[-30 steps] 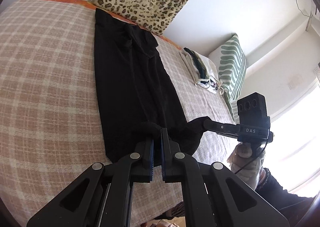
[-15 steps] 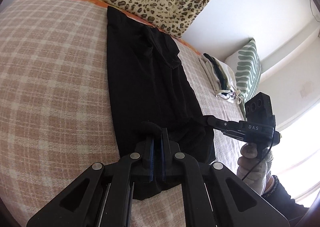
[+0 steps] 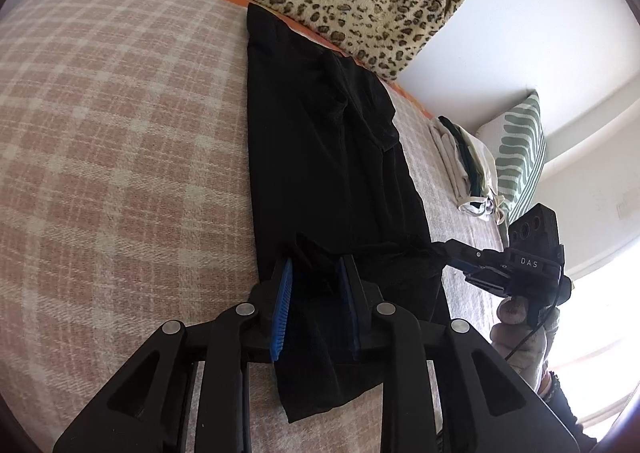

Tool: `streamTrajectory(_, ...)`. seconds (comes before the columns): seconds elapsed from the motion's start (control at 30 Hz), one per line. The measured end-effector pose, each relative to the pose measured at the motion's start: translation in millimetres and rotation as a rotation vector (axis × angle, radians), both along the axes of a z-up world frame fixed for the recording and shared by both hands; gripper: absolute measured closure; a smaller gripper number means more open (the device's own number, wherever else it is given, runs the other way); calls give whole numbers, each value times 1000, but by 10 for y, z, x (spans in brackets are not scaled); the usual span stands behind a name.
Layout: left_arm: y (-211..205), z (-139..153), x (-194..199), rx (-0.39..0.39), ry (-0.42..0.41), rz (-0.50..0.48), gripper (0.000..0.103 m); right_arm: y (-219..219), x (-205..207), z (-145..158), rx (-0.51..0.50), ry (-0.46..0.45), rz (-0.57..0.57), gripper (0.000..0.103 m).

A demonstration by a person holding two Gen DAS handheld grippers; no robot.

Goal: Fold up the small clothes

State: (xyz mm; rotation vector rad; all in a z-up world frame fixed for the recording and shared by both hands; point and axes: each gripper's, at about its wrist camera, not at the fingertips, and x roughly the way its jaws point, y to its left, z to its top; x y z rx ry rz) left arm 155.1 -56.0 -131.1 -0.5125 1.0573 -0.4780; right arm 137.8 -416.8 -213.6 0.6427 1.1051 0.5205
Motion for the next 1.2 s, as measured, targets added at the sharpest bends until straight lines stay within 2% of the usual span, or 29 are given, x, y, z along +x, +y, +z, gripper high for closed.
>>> streamTrajectory(0.03,44,38,-12,9,-13,19,75,-36,-32,69,-12,-27,-10,62)
streamTrajectory(0.07,83,79,-26,13,-26,32,75,-58,-63,145,-25,-60,-17,58)
streamTrajectory(0.13,130,145,-49,7,-46,36,75,-39,-141,283,-46,-119,-1,56)
streamTrajectory(0.2,129,206,-104,6,-73,21,75,68,-221,390,-72,-173,62,56)
streamTrajectory(0.27,59,243,-161,4,-94,-17,75,273,-288,440,-137,-206,145,59)
streamTrajectory(0.33,-69,248,-212,2,-101,-72,75,516,-326,397,-184,-216,243,72)
streamTrajectory(0.43,-290,199,-274,13,-94,-157,75,822,-348,242,-245,-201,341,77)
streamTrajectory(0.53,-486,90,-271,29,-64,-222,75,1001,-292,134,-311,-193,374,77)
streamTrajectory(0.63,-559,-21,-149,64,-44,-206,75,1028,-170,140,-353,-208,339,77)
streamTrajectory(0.83,-278,-5,101,29,-49,-37,75,750,75,257,-340,-216,173,77)
streamTrajectory(1.0,-177,104,41,58,-74,-21,75,581,43,265,-374,-215,149,76)
streamTrajectory(1.03,-157,107,4,67,-74,-25,75,556,0,264,-386,-212,150,68)
streamTrajectory(1.1,-99,86,-108,95,-55,-26,59,481,-119,256,-396,-212,138,53)
streamTrajectory(1.2,41,-16,-336,62,-14,-24,55,344,-326,183,-371,-183,143,50)
